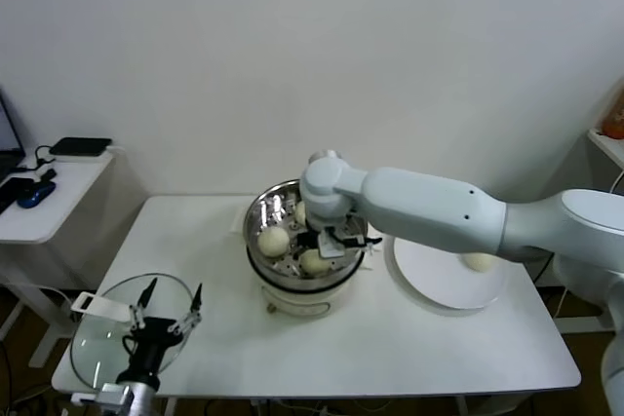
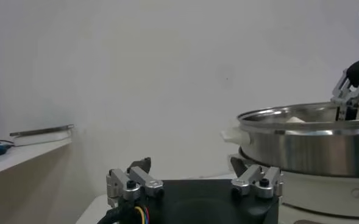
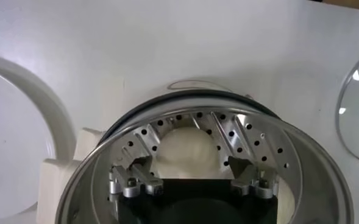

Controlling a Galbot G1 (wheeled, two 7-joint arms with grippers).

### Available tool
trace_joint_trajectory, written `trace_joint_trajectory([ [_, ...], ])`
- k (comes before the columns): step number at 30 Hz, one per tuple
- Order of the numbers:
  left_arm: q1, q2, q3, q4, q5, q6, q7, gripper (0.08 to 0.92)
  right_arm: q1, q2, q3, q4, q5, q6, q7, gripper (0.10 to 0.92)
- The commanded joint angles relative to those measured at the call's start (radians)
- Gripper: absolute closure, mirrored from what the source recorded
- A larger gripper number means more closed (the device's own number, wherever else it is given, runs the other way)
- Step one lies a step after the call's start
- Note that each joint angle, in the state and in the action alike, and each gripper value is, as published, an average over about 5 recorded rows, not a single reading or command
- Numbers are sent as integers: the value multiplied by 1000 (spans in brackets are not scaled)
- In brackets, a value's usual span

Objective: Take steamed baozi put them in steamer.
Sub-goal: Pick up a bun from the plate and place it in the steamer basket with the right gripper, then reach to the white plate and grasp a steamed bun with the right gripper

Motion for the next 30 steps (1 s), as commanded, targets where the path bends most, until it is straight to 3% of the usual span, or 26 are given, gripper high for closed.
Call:
trace_joint_trajectory([
  [1, 0, 0, 0, -5, 2, 2, 0, 177, 27, 5, 9, -5, 40, 20, -4, 203],
  [16, 3, 0, 4, -19, 12, 7, -1, 177, 295, -129, -107, 23, 371, 16, -60, 203],
  [30, -16, 0, 38, -29, 13, 19, -1, 177, 482, -412, -385, -152, 858, -460, -33, 203],
])
